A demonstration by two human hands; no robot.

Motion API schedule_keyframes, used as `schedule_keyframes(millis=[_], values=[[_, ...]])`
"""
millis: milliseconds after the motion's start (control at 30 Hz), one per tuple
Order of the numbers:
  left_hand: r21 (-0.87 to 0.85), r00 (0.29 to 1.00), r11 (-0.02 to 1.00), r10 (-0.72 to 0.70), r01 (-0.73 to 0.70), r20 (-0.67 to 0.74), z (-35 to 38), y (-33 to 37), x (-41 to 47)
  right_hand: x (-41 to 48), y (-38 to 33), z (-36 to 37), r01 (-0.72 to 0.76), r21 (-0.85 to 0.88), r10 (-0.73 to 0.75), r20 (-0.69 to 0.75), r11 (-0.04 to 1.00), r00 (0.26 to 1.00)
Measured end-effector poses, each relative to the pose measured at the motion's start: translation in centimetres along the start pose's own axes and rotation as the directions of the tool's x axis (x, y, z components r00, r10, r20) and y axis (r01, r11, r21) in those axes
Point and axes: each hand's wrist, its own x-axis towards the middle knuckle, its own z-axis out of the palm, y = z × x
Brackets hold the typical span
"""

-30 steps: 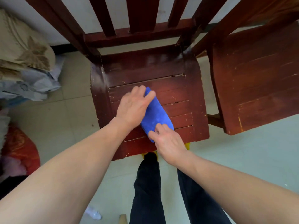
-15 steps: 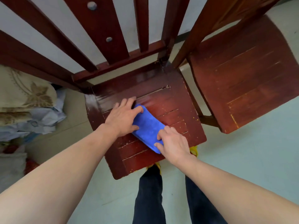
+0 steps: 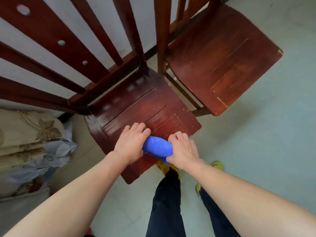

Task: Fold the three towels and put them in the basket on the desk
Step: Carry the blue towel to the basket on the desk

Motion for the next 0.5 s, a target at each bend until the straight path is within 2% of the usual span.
schedule_keyframes(millis=[133,267,367,400,500], values=[[-0.056,0.998,0.997,0.049,-0.046,0.040,-3.3,5.3,-1.4,-6.8,4.6,-3.3,0.027,0.207,-0.003,-0.116,0.978,0.993],[-0.065,0.985,0.985,0.162,-0.158,0.065,-6.7,13.0,-2.3,-13.9,9.2,-7.2,0.048,0.242,0.004,-0.207,0.969,0.978],[-0.038,0.961,0.961,0.275,-0.274,0.029,-9.8,19.4,-2.1,-19.7,13.2,-9.6,0.065,0.261,0.010,-0.276,0.963,0.961],[-0.008,0.942,0.942,0.337,-0.337,0.010,-11.6,23.0,-2.2,-23.1,15.2,-10.8,0.050,0.282,0.039,-0.304,0.958,0.952],[0.021,0.922,0.922,0.385,-0.386,0.047,-15.2,30.4,-2.5,-29.3,19.3,-12.3,0.008,0.385,0.158,-0.396,0.923,0.905]])
